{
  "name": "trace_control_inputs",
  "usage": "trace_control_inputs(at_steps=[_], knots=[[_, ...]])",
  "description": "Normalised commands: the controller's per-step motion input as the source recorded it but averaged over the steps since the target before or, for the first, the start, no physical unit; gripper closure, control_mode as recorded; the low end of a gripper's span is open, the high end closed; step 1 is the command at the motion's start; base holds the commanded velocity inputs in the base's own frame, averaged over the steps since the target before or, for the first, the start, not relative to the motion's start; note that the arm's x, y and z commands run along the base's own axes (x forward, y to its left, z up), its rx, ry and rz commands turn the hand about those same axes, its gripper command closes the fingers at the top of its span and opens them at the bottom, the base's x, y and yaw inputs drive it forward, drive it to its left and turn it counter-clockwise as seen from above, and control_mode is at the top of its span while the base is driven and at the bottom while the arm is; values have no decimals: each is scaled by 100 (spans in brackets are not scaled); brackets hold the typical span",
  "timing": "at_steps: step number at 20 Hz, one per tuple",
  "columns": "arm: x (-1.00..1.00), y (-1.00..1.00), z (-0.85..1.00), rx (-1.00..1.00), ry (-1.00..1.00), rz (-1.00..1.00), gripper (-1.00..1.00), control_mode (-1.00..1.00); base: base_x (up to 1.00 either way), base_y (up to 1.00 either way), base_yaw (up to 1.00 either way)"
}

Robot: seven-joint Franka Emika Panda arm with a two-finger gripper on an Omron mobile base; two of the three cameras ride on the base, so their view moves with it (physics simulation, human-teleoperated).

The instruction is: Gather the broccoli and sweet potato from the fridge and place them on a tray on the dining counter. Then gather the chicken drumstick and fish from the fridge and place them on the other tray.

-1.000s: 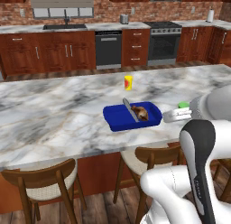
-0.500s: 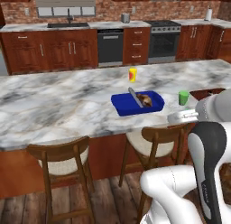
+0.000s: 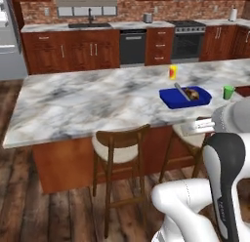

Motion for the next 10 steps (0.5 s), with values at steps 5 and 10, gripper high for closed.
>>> trace_control_inputs(at_steps=[5, 10], knots=[[0, 0, 0, 0, 0, 0, -100, 100, -1, 100, 0], [0, 0, 0, 0, 0, 0, -100, 100, 0, 100, 4]])
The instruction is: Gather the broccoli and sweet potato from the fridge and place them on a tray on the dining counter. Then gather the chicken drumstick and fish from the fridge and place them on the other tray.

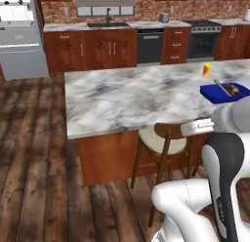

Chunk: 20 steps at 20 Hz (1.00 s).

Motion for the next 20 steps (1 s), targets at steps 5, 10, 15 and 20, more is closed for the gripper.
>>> trace_control_inputs(at_steps=[5, 10, 15, 20], knots=[[0, 0, 0, 0, 0, 0, -100, 100, 9, 100, 0], [0, 0, 0, 0, 0, 0, -100, 100, 13, 100, 5], [0, 0, 0, 0, 0, 0, -100, 100, 63, 100, 3], [0, 0, 0, 0, 0, 0, -100, 100, 82, 100, 6]])
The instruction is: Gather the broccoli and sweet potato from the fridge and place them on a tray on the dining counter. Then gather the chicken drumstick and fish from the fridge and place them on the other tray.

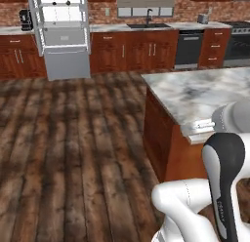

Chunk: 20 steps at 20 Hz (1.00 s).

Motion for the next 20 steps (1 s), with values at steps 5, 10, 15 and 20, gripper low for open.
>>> trace_control_inputs(at_steps=[5, 10, 15, 20], knots=[[0, 0, 0, 0, 0, 0, -100, 100, 92, 100, 5], [0, 0, 0, 0, 0, 0, -100, 100, 100, 93, 0], [0, 0, 0, 0, 0, 0, -100, 100, 100, 72, 2], [0, 0, 0, 0, 0, 0, -100, 100, 100, 32, 3]])
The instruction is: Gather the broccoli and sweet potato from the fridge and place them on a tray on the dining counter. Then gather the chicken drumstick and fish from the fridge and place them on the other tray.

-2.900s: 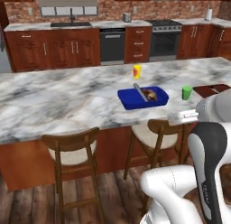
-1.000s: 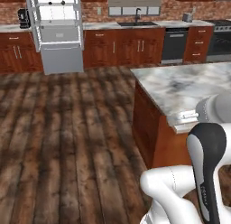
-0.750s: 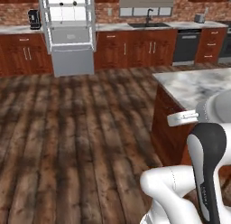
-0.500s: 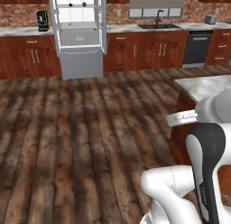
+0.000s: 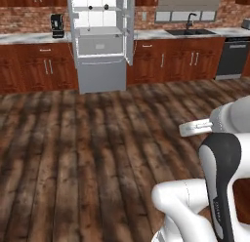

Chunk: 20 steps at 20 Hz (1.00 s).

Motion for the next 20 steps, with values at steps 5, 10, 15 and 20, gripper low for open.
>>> trace_control_inputs(at_steps=[5, 10, 15, 20], knots=[[0, 0, 0, 0, 0, 0, -100, 100, 100, 0, 0], [0, 0, 0, 0, 0, 0, -100, 100, 100, 0, 0], [0, 0, 0, 0, 0, 0, -100, 100, 100, 12, 0], [0, 0, 0, 0, 0, 0, -100, 100, 100, 2, 0]])
